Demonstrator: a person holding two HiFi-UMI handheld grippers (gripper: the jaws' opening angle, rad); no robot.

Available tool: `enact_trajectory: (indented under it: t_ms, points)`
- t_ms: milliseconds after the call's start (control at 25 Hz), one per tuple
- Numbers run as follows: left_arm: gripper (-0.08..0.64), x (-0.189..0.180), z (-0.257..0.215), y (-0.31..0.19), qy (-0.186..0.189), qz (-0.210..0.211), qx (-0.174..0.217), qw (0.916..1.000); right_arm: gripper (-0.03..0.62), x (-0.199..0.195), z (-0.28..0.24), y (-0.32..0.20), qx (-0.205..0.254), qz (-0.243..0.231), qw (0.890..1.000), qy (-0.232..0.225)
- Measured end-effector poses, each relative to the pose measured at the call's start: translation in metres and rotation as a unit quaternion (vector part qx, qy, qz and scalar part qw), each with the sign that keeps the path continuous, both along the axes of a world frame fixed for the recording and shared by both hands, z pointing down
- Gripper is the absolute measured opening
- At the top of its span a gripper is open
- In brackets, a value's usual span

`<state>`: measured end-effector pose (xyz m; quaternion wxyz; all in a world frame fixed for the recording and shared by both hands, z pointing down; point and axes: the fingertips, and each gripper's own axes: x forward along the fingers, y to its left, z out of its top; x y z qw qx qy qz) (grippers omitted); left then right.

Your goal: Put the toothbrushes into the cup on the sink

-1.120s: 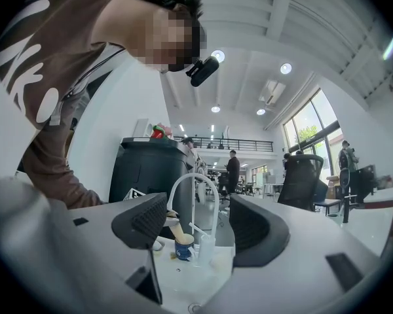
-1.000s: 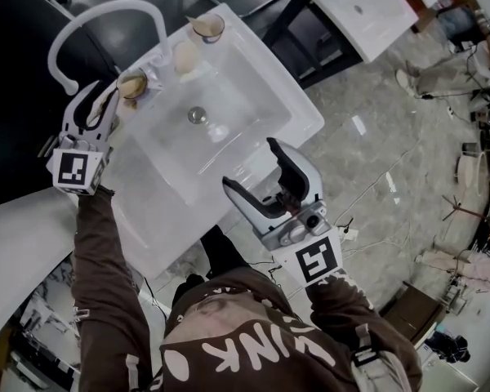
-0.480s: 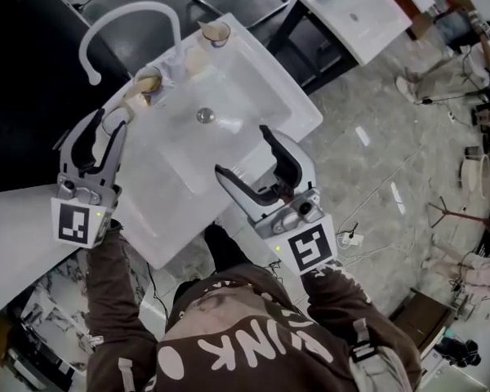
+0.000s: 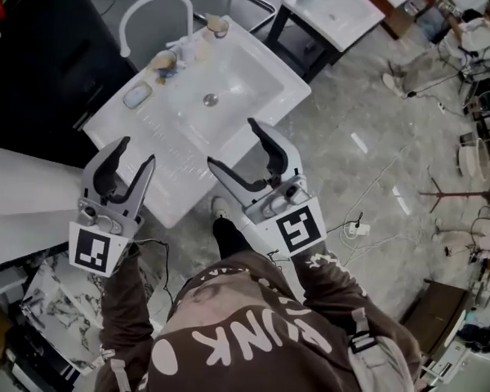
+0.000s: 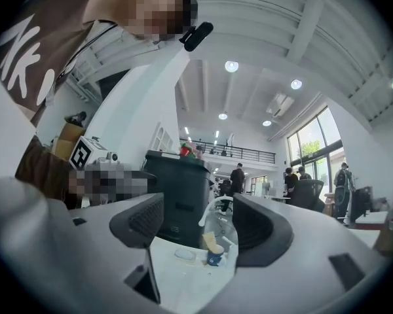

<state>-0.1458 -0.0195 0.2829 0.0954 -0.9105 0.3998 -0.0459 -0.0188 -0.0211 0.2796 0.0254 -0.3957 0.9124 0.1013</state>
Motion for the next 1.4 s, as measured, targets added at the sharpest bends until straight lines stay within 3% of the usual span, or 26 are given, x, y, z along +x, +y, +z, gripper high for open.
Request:
enact_trajectory:
  t_ms: [400, 680, 1080, 1400]
  points:
    - [0.175, -0.037, -0.037, 0.176, 0.026, 0.034, 0.041, 0.9983, 0.330, -0.055, -0.005, 0.176, -0.006, 0.003, 1.000, 0.002]
    - [0.175, -0.051, -0.050, 0.249, 0.035, 0.051, 0.046, 0.9970, 0.296, -0.068, -0.021, 0.249, 0.006, 0.017, 1.000, 0.012]
    - [0.175, -0.034, -0.077, 0.296, 0.035, 0.045, 0.055, 0.9969, 0.296, -0.050, -0.045, 0.296, 0.019, 0.019, 0.999, 0.027]
    - [0.175, -0.023, -0.061, 0.250, 0.046, 0.053, 0.047, 0.9965, 0.296, -0.040, -0.029, 0.252, 0.006, 0.023, 0.999, 0.022]
